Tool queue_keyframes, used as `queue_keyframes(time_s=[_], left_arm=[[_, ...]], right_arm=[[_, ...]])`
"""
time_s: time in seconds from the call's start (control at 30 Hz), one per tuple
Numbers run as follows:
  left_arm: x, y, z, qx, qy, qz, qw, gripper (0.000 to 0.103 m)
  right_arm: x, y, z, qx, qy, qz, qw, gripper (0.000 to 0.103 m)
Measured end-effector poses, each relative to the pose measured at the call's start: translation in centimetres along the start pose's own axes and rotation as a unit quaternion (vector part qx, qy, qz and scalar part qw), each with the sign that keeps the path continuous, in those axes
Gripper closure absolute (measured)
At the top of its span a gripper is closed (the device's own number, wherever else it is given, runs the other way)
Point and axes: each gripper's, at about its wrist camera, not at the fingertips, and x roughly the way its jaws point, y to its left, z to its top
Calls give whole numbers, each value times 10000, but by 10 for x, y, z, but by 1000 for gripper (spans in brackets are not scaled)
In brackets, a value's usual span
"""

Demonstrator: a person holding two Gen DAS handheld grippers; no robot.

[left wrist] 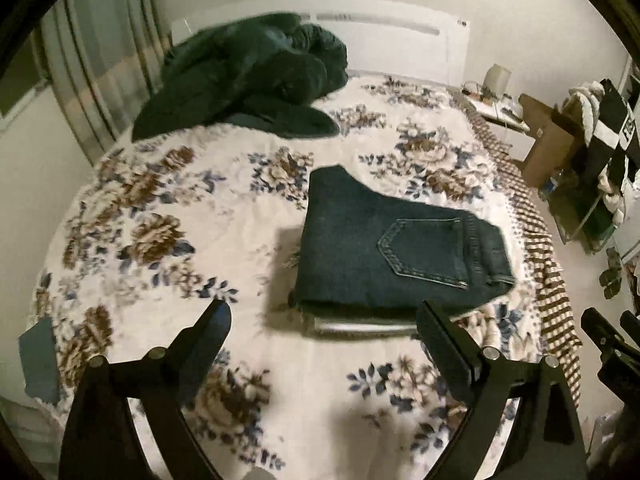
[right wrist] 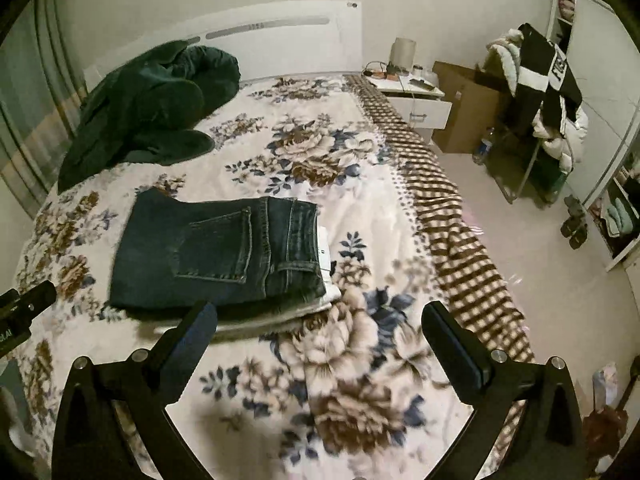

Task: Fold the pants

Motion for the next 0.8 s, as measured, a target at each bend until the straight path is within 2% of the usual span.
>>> queue_keyframes(time_s=[0.27,0.4,0.6,0.8], left_arm=[[-140,-24,-27,99,-548,76,9984,8],[-200,-34,-49,86,-779,83,9969,8],[-261,-40,-79,-76,-992,114,9950,8],[-302,-42,-104,-176,-1118,183,9934,8]], right_arm=[[-164,-19,-18,-128,-528,228,9983,0],[-232,-30,-34,-256,-780,338,9960,0],[-323,-50,-66,-412,-1075,527,9920,0],[-391,-61,-87,-553,-1320,595,9879,0]])
